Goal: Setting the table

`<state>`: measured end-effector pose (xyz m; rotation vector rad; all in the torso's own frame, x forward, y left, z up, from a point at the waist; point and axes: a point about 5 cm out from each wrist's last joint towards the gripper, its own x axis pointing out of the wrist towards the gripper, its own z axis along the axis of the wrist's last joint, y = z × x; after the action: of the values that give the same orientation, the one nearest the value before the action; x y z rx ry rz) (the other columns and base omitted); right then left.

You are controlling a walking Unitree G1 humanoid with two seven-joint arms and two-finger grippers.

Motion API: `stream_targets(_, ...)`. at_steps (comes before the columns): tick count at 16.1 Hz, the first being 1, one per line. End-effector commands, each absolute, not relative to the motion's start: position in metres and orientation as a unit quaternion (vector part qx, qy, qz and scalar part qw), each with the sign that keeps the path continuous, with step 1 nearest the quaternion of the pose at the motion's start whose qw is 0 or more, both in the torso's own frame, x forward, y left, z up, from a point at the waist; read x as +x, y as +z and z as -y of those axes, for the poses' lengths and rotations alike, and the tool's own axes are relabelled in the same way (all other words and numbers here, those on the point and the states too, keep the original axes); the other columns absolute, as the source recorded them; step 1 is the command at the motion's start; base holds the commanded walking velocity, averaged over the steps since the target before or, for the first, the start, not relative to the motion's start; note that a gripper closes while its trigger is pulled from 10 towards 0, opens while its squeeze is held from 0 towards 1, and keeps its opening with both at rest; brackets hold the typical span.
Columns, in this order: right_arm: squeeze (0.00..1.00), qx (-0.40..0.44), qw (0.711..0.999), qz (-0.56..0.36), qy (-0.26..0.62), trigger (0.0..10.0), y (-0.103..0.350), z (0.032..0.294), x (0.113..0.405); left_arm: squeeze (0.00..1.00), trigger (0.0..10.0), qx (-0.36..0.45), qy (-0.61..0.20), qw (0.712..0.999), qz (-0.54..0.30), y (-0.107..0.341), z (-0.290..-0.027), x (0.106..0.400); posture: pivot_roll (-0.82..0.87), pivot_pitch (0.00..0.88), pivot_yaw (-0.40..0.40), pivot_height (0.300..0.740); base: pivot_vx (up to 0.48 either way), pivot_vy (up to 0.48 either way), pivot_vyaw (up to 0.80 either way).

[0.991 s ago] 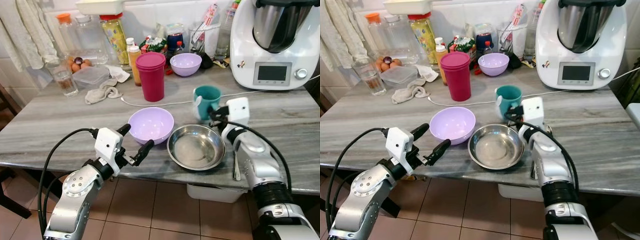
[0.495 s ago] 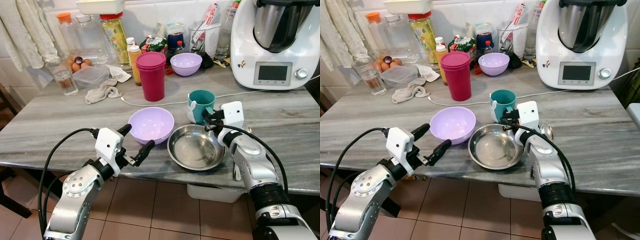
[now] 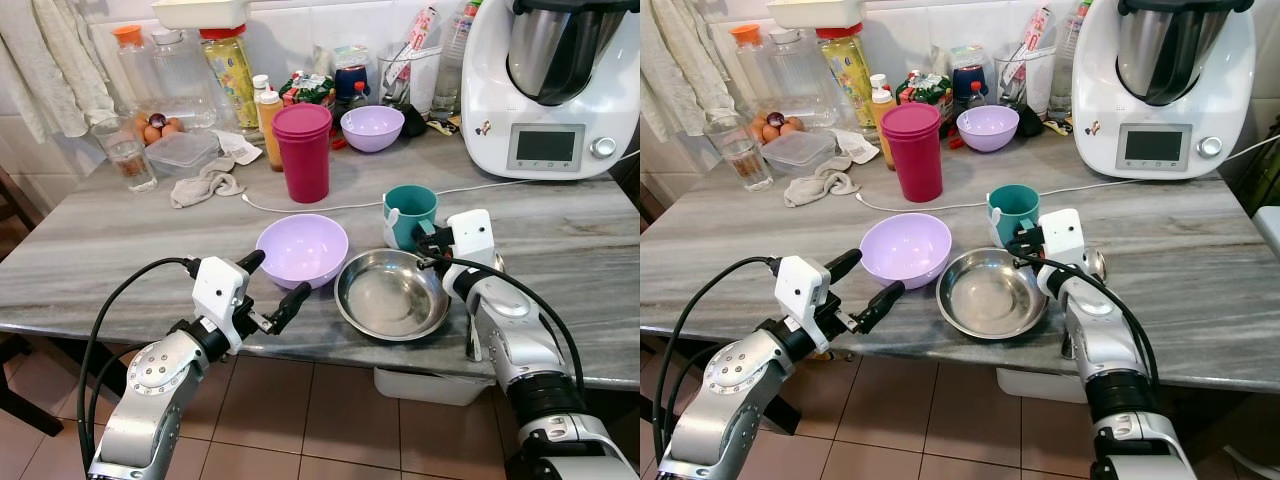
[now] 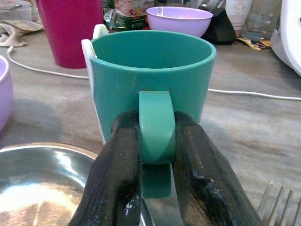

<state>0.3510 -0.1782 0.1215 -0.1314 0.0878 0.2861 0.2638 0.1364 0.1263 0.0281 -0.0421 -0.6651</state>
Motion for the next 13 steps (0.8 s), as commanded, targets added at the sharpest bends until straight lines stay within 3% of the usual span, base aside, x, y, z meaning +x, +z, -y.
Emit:
stream_targets(1,1.0,-0.073,0.985,-0.046,0.147,10.0,0.119,0.178,0.351,0.0,10.0,0.019,-0.328,0.944,0.019,0.127,-0.138,0.263,-0.22,0.0,0.103,0.74,0.0,0.0,0.0)
stream_targets(13,1.0,-0.071,0.989,0.03,0.125,10.0,0.149,0.17,0.345,0.0,10.0,0.018,-0.322,0.946,0.018,0.126,-0.139,0.264,-0.23,0.0,0.107,0.74,0.0,0.0,0.0)
